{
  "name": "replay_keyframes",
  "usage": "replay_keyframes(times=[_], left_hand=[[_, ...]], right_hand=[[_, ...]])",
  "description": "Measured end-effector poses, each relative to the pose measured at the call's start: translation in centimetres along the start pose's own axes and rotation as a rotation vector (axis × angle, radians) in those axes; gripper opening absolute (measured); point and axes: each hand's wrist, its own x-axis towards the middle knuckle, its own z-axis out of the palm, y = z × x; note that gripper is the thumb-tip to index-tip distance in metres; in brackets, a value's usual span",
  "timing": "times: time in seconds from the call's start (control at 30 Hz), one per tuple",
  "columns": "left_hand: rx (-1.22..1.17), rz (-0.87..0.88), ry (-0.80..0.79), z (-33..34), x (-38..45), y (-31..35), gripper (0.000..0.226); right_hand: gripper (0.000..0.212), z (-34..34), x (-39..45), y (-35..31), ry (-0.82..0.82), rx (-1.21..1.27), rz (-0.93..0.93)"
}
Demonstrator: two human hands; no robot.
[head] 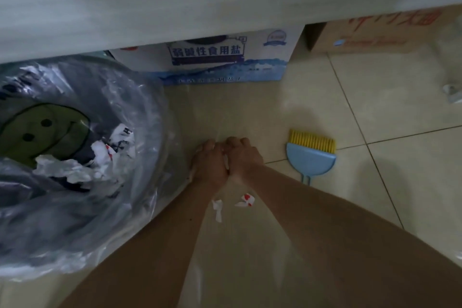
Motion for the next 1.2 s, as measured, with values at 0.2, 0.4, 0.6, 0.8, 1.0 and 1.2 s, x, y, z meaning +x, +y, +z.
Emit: replay_keyframes(times=[0.2, 0.4, 0.6, 0.8, 1.0, 1.2], left_hand=[[-0.002, -0.011, -0.075, 0.8, -4.7, 1.5, 0.032], [-0.183, -0.039, -0.054, 0.1, -9.1, 1.2, 0.034], [-0.124, -0.233, -0.195, 1.0, -10.9, -0.3, 0.064], [-0.226, -0.179, -0.135, 1.7, -8.9, 1.1, 0.037], [-0.244, -0.146, -0.083, 2.2, -7.3, 1.6, 0.024], [-0.334, -0.142, -0.043, 1.5, -8.0, 1.7, 0.022]], right_hand=[[0.041, 1.8, -3.8, 0.0, -0.084, -0.027, -0.043], [0.051, 2.0, -7.3, 1.7, -0.102, 0.090, 0.050], [0.054, 3.0, -8.6, 3.4, -0.099, 0.163, 0.287], [0.043, 4.7, -7.4, 1.0, -0.026, 0.238, 0.184], [0.029, 4.7, -5.9, -0.3, -0.011, 0.280, 0.127], [0.027, 4.2, -6.0, -0.2, 0.003, 0.324, 0.197]])
